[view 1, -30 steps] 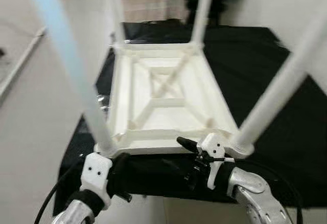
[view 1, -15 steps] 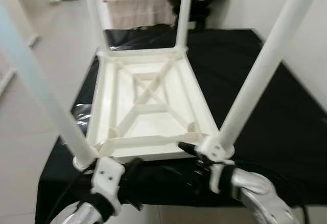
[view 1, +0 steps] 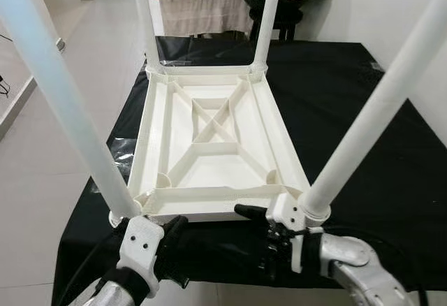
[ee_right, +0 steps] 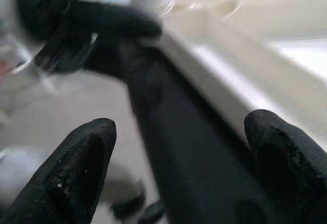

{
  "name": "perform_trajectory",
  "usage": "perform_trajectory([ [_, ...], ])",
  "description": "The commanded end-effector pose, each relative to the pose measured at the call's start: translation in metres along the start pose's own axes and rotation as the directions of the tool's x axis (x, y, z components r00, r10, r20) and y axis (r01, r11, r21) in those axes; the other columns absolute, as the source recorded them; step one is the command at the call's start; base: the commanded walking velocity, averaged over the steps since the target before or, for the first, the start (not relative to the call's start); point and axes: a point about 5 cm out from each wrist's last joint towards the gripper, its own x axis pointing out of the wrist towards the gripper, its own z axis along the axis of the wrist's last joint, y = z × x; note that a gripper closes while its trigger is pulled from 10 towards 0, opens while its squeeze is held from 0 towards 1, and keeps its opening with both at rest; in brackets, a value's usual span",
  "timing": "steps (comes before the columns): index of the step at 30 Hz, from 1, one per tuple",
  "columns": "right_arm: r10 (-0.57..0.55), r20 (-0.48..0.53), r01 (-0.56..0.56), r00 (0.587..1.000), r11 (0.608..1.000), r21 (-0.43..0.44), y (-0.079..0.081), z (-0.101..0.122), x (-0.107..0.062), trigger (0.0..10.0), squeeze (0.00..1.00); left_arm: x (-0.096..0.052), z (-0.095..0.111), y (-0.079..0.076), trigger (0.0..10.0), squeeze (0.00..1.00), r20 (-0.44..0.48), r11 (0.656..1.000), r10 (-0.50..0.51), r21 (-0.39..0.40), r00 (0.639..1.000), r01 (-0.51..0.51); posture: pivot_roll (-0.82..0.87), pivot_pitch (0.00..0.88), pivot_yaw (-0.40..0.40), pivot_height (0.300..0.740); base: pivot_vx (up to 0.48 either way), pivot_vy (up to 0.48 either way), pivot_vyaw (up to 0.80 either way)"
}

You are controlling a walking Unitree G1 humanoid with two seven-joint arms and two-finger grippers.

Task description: Building children table

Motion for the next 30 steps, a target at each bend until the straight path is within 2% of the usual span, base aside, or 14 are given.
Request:
perform_trajectory([
  [1,0.026,0.012,-0.026,1.000,1.000,0.014,0.003,0.002,-0.004,10.0,0.00,-0.003,0.002,0.003,10.0,0.00,0.014,1.000,0.030,0.004,0.999,-0.030,0.01,0.161,-0.047,0.740,0.000,0.000,0.00],
  [2,0.058,-0.005,-0.058,0.998,0.998,0.014,0.006,0.002,-0.011,10.0,0.00,-0.007,0.002,0.006,10.0,0.00,0.019,0.997,0.078,-0.010,0.997,-0.078,0.01,0.161,-0.047,0.740,0.000,0.000,0.00],
  [4,0.058,-0.005,-0.058,0.998,0.998,0.014,0.006,0.002,-0.011,10.0,0.00,-0.007,0.002,0.006,10.0,0.00,0.019,0.997,0.078,-0.010,0.997,-0.078,0.01,0.161,-0.047,0.740,0.000,0.000,0.00],
  [6,0.065,-0.049,-0.064,0.997,0.998,0.011,0.003,0.002,-0.027,10.0,0.00,-0.021,0.001,0.013,10.0,0.00,0.022,0.985,0.172,0.010,0.985,-0.173,0.00,0.162,-0.040,0.740,0.000,0.000,0.00],
  [9,0.065,-0.049,-0.064,0.997,0.998,0.011,0.003,0.002,-0.027,10.0,0.00,-0.021,0.001,0.013,10.0,0.00,0.022,0.985,0.172,0.010,0.985,-0.173,0.00,0.162,-0.040,0.740,0.000,0.000,0.00],
  [10,0.044,-0.064,-0.043,0.997,0.999,0.011,-0.001,0.001,-0.034,10.0,0.00,-0.029,0.001,0.015,10.0,0.00,0.028,0.979,0.199,0.043,0.980,-0.200,0.00,0.161,-0.042,0.740,0.000,0.000,0.00],
  [11,0.044,-0.064,-0.043,0.997,0.999,0.011,-0.001,0.001,-0.034,10.0,0.00,-0.029,0.001,0.015,10.0,0.00,0.028,0.979,0.199,0.043,0.980,-0.200,0.00,0.161,-0.042,0.740,0.000,0.000,0.00],
  [12,0.027,-0.076,-0.027,0.997,1.000,0.006,-0.004,0.001,-0.037,10.0,0.00,-0.034,-0.001,0.022,10.0,0.00,0.041,0.967,0.247,0.061,0.968,-0.249,0.01,0.154,-0.048,0.740,0.000,0.000,0.00],
  [15,0.020,-0.084,-0.021,0.996,1.000,-0.005,-0.006,0.000,-0.036,10.0,0.00,-0.036,-0.001,0.027,10.0,0.00,0.065,0.956,0.281,0.069,0.957,-0.286,0.01,0.148,-0.050,0.740,0.000,0.000,0.00],
  [16,0.022,-0.089,-0.023,0.996,1.000,-0.011,-0.007,0.000,-0.034,10.0,0.00,-0.036,0.001,0.031,10.0,1.00,0.088,0.946,0.309,0.070,0.947,-0.316,0.01,0.146,-0.050,0.740,0.000,0.000,0.00],
  [19,0.033,-0.094,-0.035,0.995,0.999,-0.018,-0.008,0.000,-0.031,10.0,0.00,-0.036,0.003,0.033,10.0,1.00,0.108,0.938,0.329,0.073,0.938,-0.338,0.01,0.144,-0.050,0.740,0.000,0.000,0.00],
  [23,0.045,-0.105,-0.047,0.993,0.999,-0.020,-0.008,0.000,-0.031,10.0,0.00,-0.038,0.002,0.027,10.0,1.00,0.106,0.947,0.303,0.079,0.947,-0.312,0.01,0.142,-0.047,0.740,0.000,0.000,0.00],
  [30,0.053,-0.106,-0.056,0.993,0.998,-0.020,-0.007,0.000,-0.030,10.0,0.00,-0.036,0.002,0.024,10.0,1.00,0.108,0.953,0.286,0.067,0.952,-0.294,0.01,0.141,-0.049,0.740,0.000,0.000,0.00],
])
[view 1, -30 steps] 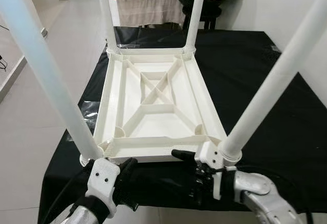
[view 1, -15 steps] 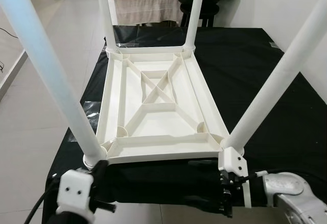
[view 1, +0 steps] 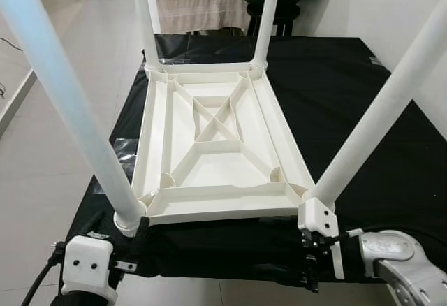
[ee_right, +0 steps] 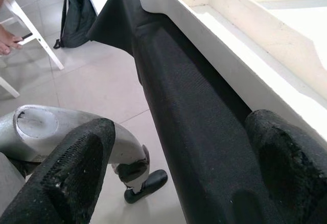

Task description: Building children table

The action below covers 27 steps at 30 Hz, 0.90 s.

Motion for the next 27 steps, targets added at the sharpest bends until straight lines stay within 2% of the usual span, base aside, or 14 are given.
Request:
perform_trajectory([
  [1,0.025,-0.006,-0.025,1.000,1.000,-0.007,0.002,0.000,0.002,10.0,0.00,-0.001,-0.002,-0.003,10.0,1.00,-0.004,1.000,-0.010,-0.013,1.000,0.010,0.01,0.142,-0.050,0.740,0.000,0.000,0.00],
  [7,0.031,-0.008,-0.031,0.999,0.999,-0.010,0.003,0.001,0.002,10.0,0.00,0.002,-0.003,-0.001,10.0,1.00,0.014,1.000,0.006,-0.002,1.000,-0.006,0.01,0.147,-0.051,0.740,0.000,0.000,0.00],
  [11,0.022,-0.006,-0.022,1.000,1.000,-0.011,0.002,0.004,-0.001,10.0,0.00,0.018,-0.003,0.014,10.0,1.00,0.053,0.996,0.088,0.026,0.995,-0.089,0.00,0.149,-0.056,0.740,0.000,0.000,0.00],
  [13,0.020,-0.006,-0.020,1.000,1.000,-0.010,0.002,0.004,-0.002,10.0,0.00,0.019,-0.003,0.016,10.0,1.00,0.057,0.995,0.098,0.029,0.994,-0.099,0.00,0.149,-0.056,0.740,0.000,0.000,0.00],
  [14,0.018,-0.012,-0.018,1.000,1.000,-0.004,0.001,0.006,-0.010,10.0,0.00,0.024,-0.006,0.023,10.0,1.00,0.057,0.990,0.132,0.035,0.990,-0.134,-0.02,0.149,-0.050,0.740,0.000,0.000,0.00],
  [17,0.030,-0.024,-0.030,0.999,1.000,0.004,0.004,0.008,-0.019,10.0,0.00,0.027,-0.010,0.027,10.0,1.00,0.047,0.988,0.150,0.034,0.988,-0.151,-0.03,0.148,-0.048,0.740,0.000,0.000,0.00],
  [18,0.032,-0.029,-0.032,0.999,0.999,0.006,0.005,0.009,-0.022,10.0,0.00,0.028,-0.012,0.026,10.0,0.88,0.042,0.988,0.148,0.029,0.988,-0.149,-0.04,0.147,-0.046,0.740,0.000,0.000,0.00],
  [19,0.033,-0.032,-0.032,0.999,0.999,0.007,0.006,0.009,-0.023,10.0,0.00,0.028,-0.014,0.026,10.0,0.88,0.038,0.989,0.146,0.025,0.989,-0.147,-0.04,0.147,-0.046,0.740,0.000,0.000,0.00],
  [20,0.031,-0.033,-0.031,0.999,0.999,0.007,0.007,0.009,-0.024,10.0,0.00,0.029,-0.015,0.026,10.0,0.25,0.036,0.989,0.144,0.023,0.989,-0.144,-0.04,0.147,-0.046,0.740,0.000,0.000,0.00],
  [21,0.001,-0.023,-0.001,1.000,1.000,0.004,0.006,0.011,-0.028,10.0,0.00,0.031,-0.017,0.024,10.0,0.00,0.031,0.992,0.128,0.015,0.991,-0.129,-0.05,0.146,-0.044,0.740,0.000,0.000,0.00],
  [24,-0.022,-0.016,0.022,1.000,1.000,0.001,0.005,0.013,-0.030,10.0,0.00,0.033,-0.019,0.022,10.0,0.00,0.028,0.993,0.118,0.010,0.993,-0.118,-0.05,0.146,-0.044,0.740,0.000,0.000,0.00],
  [25,-0.067,-0.002,0.067,0.998,0.998,0.009,0.002,0.014,-0.035,10.0,0.00,0.035,-0.020,0.021,10.0,0.00,0.026,0.994,0.110,0.004,0.994,-0.110,-0.06,0.147,-0.041,0.740,0.000,0.000,0.00],
  [27,-0.067,-0.002,0.067,0.998,0.998,0.009,0.002,0.014,-0.035,10.0,0.00,0.035,-0.020,0.021,10.0,0.00,0.026,0.994,0.110,0.004,0.994,-0.110,-0.06,0.147,-0.041,0.740,0.000,0.000,0.00],
])
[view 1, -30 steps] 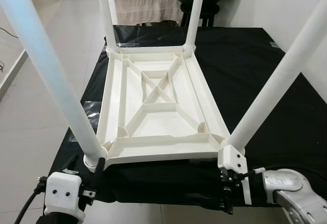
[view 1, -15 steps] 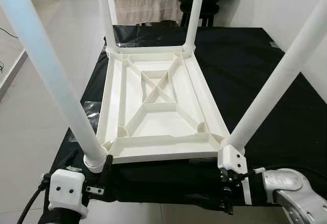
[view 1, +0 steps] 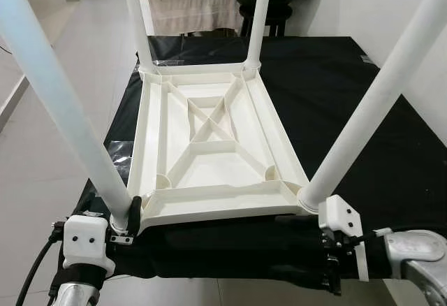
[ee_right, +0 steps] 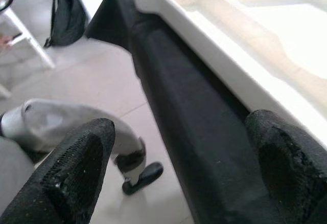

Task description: Building children table

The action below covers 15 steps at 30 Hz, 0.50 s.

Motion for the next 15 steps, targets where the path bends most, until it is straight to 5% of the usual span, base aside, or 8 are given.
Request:
perform_trajectory([
  [1,-0.057,0.033,0.056,0.998,0.998,0.027,-0.001,0.003,-0.010,10.0,0.00,-0.001,-0.010,0.004,10.0,0.00,-0.041,1.000,0.009,-0.002,0.999,-0.009,-0.07,0.149,-0.038,0.740,0.000,0.000,0.00],
  [6,-0.195,0.089,0.186,0.977,0.977,0.099,-0.006,0.007,-0.040,10.0,0.00,0.005,-0.012,0.006,10.0,0.00,-0.040,1.000,0.006,-0.013,0.999,-0.007,-0.09,0.156,-0.031,0.740,0.000,0.000,0.00],
  [7,-0.266,0.118,0.249,0.957,0.959,0.138,-0.007,0.010,-0.061,10.0,0.00,0.008,-0.013,0.008,10.0,0.00,-0.039,1.000,0.006,-0.015,0.999,-0.006,-0.11,0.158,-0.026,0.740,0.000,0.000,0.00],
  [9,-0.266,0.118,0.249,0.957,0.959,0.138,-0.007,0.010,-0.061,10.0,0.00,0.008,-0.013,0.008,10.0,0.00,-0.039,1.000,0.006,-0.015,0.999,-0.006,-0.11,0.158,-0.026,0.740,0.000,0.000,0.00],
  [10,-0.311,0.145,0.286,0.939,0.943,0.169,-0.006,0.013,-0.081,10.0,0.00,0.010,-0.013,0.009,10.0,0.00,-0.037,1.000,0.005,-0.016,0.999,-0.005,-0.12,0.158,-0.021,0.740,0.000,0.000,0.00],
  [11,-0.311,0.145,0.286,0.939,0.943,0.169,-0.006,0.013,-0.081,10.0,0.00,0.010,-0.013,0.009,10.0,0.00,-0.037,1.000,0.005,-0.016,0.999,-0.005,-0.12,0.158,-0.021,0.740,0.000,0.000,0.00],
  [15,-0.313,0.253,0.265,0.915,0.942,0.207,0.007,0.028,-0.125,10.0,0.00,0.015,-0.015,0.009,10.0,0.00,-0.032,1.000,-0.006,-0.017,0.999,0.005,-0.13,0.153,-0.005,0.740,0.000,0.000,0.00],
])
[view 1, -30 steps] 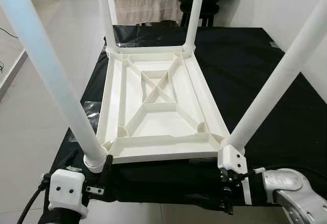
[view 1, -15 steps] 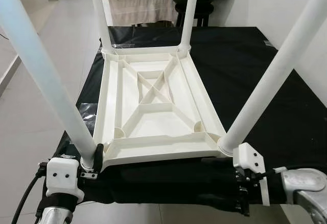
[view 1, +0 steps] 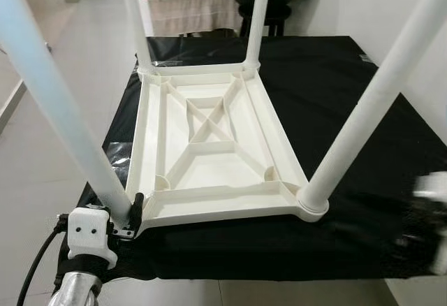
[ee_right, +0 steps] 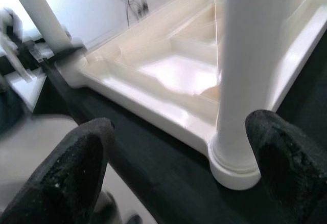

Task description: Building children table

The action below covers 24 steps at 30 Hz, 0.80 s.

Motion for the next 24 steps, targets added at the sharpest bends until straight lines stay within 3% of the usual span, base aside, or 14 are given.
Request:
perform_trajectory([
  [1,-0.019,0.061,0.021,0.998,0.999,-0.039,-0.004,0.015,-0.008,10.0,0.00,0.001,-0.004,0.007,10.0,0.00,-0.009,1.000,0.014,0.013,1.000,-0.014,-0.13,0.152,-0.002,0.740,0.000,0.000,0.00],
  [5,-0.063,0.084,0.068,0.994,0.996,-0.065,-0.010,0.020,-0.009,10.0,0.00,0.002,-0.004,0.008,10.0,0.00,-0.008,1.000,0.013,0.013,1.000,-0.013,-0.13,0.152,-0.002,0.740,0.000,0.000,0.00],
  [9,-0.115,0.181,0.135,0.977,0.985,-0.105,-0.019,0.034,0.001,10.0,0.00,0.004,-0.004,0.007,10.0,0.00,-0.002,1.000,0.008,0.010,1.000,-0.008,-0.13,0.146,-0.001,0.740,0.000,0.000,0.00],
  [10,-0.097,0.227,0.126,0.969,0.985,-0.114,-0.018,0.042,0.009,10.0,0.00,0.005,-0.004,0.007,9.1,0.00,0.003,1.000,0.004,0.007,1.000,-0.004,-0.12,0.142,0.000,0.740,0.000,0.000,0.00],
  [11,-0.097,0.227,0.126,0.969,0.985,-0.114,-0.018,0.042,0.009,10.0,0.00,0.005,-0.004,0.007,9.1,0.00,0.003,1.000,0.004,0.007,1.000,-0.004,-0.12,0.142,0.000,0.740,0.000,0.000,0.00],
  [12,-0.063,0.262,0.100,0.963,0.987,-0.129,-0.016,0.049,0.020,10.0,0.00,0.006,-0.003,0.006,0.0,0.00,0.007,1.000,0.001,0.002,1.000,-0.001,-0.11,0.140,-0.005,0.740,0.000,0.000,0.00],
  [16,0.007,0.278,0.041,0.961,0.985,-0.169,-0.010,0.060,0.039,10.0,0.00,0.004,-0.003,0.004,0.0,0.00,0.008,1.000,-0.007,-0.013,1.000,0.007,-0.11,0.138,-0.015,0.740,0.000,0.000,0.00],
  [24,0.022,0.313,0.031,0.950,0.986,-0.164,-0.012,0.071,0.037,10.0,0.00,0.002,-0.005,0.003,0.0,0.00,0.003,1.000,-0.007,-0.025,1.000,0.007,-0.10,0.137,-0.022,0.740,0.000,0.000,0.00],
])
